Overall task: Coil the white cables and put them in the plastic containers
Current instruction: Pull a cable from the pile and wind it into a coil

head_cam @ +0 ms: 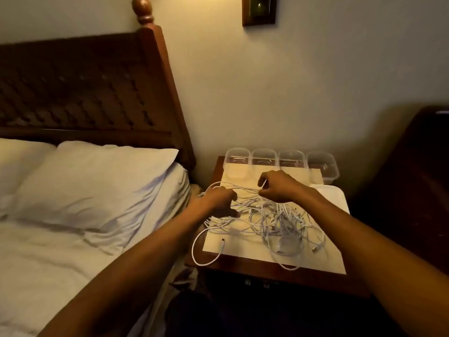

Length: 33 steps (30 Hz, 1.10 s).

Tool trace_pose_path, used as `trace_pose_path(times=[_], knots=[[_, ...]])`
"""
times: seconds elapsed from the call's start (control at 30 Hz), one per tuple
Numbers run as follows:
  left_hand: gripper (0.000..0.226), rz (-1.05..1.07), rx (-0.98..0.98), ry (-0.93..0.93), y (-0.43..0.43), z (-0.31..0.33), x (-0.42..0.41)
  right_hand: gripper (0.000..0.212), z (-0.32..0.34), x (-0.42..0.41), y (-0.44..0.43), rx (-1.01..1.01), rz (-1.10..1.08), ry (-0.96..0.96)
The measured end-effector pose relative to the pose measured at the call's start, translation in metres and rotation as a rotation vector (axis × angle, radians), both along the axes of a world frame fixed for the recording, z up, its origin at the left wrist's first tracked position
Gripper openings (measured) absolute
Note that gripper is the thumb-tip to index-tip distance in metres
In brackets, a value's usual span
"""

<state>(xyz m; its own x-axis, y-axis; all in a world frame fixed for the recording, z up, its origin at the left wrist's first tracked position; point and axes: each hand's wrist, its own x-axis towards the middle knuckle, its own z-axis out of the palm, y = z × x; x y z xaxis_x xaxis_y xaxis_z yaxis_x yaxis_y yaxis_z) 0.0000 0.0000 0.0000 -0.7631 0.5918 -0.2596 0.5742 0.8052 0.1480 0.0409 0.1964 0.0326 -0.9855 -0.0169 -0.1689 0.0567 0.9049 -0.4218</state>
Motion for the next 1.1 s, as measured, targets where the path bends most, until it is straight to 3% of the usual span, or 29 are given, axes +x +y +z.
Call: trace_pose_path(times=[0.07, 0.2, 0.3, 0.43, 0.53, 0.7, 0.83, 0.93, 1.1], knots=[[0.053, -0.014, -0.082, 0.037, -0.003, -0.003, 0.007, 0.037, -0.006, 0.003, -0.006, 0.008, 0.045, -0.094], [0.014, 0.024, 0.096, 0.115, -0.004, -0.002, -0.001, 0.055, -0.024, 0.006, -0.014, -0.031, 0.099, -0.115], [0.017, 0.031, 0.251, 0.209, 0.002, 0.024, -0.014, 0.06, -0.03, 0.001, -0.014, -0.145, 0.074, -0.05], [0.017, -0.039, 0.398, 0.302, 0.011, 0.069, -0.03, 0.034, -0.022, -0.012, -0.01, -0.288, -0.002, 0.075], [0.016, -0.067, 0.474, 0.349, 0.011, 0.1, -0.042, 0.03, -0.007, -0.016, -0.006, -0.334, -0.03, 0.161], [0.016, -0.078, 0.664, 0.5, 0.013, 0.152, -0.044, 0.026, 0.007, -0.018, 0.001, -0.232, 0.003, 0.096], [0.015, -0.066, 0.729, 0.611, 0.009, 0.188, -0.044, 0.034, 0.021, -0.014, 0.004, -0.31, -0.024, 0.113], [0.016, -0.032, 0.776, 0.597, 0.008, 0.205, -0.039, 0.035, 0.042, -0.013, 0.007, -0.394, -0.051, 0.21], [0.019, 0.114, 0.783, 0.405, 0.005, 0.209, -0.036, 0.029, 0.081, -0.013, 0.009, -0.612, -0.111, 0.362]])
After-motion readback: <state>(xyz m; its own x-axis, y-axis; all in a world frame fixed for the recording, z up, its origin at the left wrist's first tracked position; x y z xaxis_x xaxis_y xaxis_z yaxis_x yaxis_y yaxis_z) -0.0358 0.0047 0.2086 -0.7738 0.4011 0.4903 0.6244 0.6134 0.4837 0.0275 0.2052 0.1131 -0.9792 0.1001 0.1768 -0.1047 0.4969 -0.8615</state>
